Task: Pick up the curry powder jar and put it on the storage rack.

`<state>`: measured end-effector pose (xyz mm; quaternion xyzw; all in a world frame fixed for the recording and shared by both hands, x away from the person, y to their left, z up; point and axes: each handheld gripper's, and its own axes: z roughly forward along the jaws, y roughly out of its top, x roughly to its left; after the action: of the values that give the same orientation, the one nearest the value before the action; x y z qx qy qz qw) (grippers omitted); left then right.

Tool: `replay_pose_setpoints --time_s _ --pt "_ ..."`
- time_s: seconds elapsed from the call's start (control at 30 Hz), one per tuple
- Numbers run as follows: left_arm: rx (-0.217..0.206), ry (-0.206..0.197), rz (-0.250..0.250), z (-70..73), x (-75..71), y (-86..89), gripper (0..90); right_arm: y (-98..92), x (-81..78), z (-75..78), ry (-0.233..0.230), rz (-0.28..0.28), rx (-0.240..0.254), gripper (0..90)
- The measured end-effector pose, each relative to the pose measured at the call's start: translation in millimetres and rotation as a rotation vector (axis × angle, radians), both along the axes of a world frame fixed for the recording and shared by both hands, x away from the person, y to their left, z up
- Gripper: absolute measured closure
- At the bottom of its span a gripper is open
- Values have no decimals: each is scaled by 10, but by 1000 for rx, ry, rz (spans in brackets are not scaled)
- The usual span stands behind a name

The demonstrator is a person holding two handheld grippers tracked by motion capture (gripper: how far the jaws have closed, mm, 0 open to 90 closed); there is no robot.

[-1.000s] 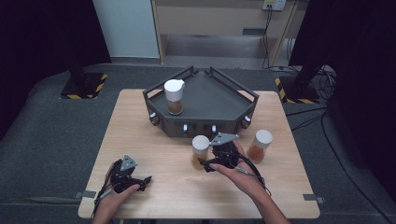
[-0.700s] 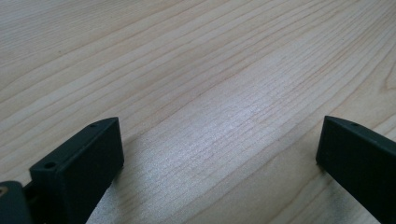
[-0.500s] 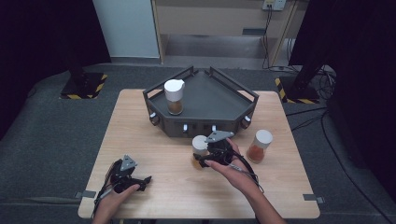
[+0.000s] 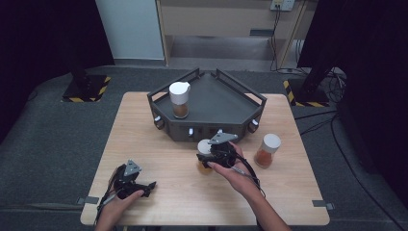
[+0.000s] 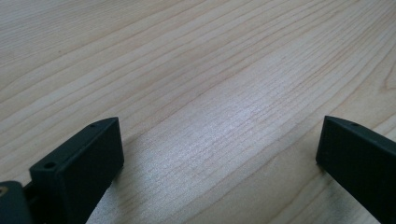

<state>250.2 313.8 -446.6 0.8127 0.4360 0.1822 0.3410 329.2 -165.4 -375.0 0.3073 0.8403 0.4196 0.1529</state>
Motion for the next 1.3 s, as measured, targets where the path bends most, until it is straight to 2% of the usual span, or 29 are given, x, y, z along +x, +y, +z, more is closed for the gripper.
replay_pose_setpoints --time_s 0.43,0.7,1.3 --pt "0 0 0 0 0 0 0 -108 -103 143 -3 15 -8 338" --pt "0 0 0 0 0 -1 0 -198 -148 263 1 1 -12 339" --pt "1 0 0 0 -1 -2 0 -222 -214 557 -14 -17 -13 339"
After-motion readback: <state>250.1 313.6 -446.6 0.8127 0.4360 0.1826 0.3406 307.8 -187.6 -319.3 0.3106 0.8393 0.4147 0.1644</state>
